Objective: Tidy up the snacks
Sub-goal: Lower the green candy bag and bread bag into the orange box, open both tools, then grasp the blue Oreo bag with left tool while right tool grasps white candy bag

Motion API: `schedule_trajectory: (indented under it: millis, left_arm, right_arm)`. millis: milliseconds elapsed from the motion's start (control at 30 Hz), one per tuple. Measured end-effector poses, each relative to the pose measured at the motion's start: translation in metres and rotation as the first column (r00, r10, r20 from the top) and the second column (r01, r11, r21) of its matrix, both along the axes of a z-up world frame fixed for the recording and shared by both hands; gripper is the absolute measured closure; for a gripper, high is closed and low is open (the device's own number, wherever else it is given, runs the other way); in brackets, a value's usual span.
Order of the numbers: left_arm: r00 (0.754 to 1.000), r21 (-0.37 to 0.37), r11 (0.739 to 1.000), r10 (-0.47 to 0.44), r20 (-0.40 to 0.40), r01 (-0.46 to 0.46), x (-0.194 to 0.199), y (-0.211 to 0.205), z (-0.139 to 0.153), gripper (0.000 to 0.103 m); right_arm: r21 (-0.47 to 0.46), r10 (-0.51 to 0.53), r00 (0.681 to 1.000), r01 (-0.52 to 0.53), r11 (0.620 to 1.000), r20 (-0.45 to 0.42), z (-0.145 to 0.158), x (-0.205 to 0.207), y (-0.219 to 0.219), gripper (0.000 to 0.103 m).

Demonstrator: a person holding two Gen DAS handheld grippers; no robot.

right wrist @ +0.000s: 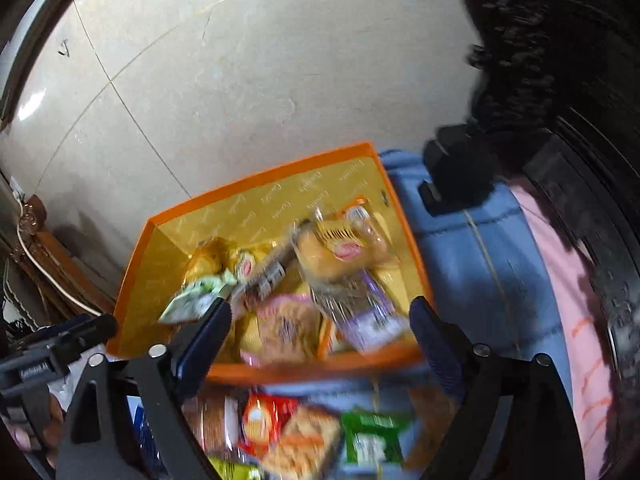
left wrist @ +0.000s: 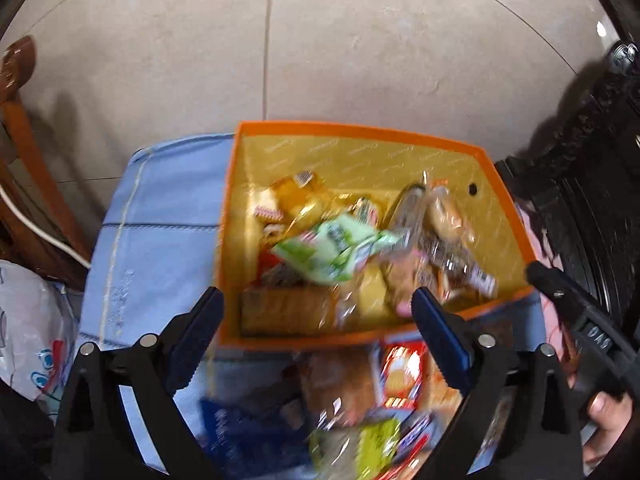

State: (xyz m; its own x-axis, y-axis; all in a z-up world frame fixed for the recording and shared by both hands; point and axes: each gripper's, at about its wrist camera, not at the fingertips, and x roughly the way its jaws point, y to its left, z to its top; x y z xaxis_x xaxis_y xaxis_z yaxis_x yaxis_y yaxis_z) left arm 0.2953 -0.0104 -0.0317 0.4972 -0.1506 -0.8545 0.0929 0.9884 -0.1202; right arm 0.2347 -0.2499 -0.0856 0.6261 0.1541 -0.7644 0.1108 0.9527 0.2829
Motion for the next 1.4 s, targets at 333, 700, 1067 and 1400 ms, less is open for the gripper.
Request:
schedule_trajectory:
  millis: [333,700,1067,1400]
  left_arm:
    - [0.998,0.075,0.997,0.034,-0.055,-0.029,-0.092,0.061,-0.021,0.01]
    - [0.969,0.098,0.991,0.113,-0.22,-0.093,-0.171,0.123,-0.091,0.01]
    - [0.939,-0.019,0.978,0.192,-0.285,-0.205,-0.149,0.129,-0.109,0.01]
    - [0.918,0.043,0.975,0.221,-0.331,-0.219,-0.137,0.113,-0.139,0.033]
  right_arm:
    - [-0.012,0.015,0.988,-0.017,1.0,-0.152,-0.035,-0.111,-0.015,0.005]
    - [0.009,0.06,0.97,-0.06,0.998,-0.235,-0.052,-0.174,0.001,0.005]
    - [0.027,0.083,0.964,-0.079,0.996,-0.254,-0.055,-0.174,0.012,0.005]
    - [-0.074,0.042,0.962,-0.065,0.995,-0.268,-0.064,-0.165,-0.001,0.005]
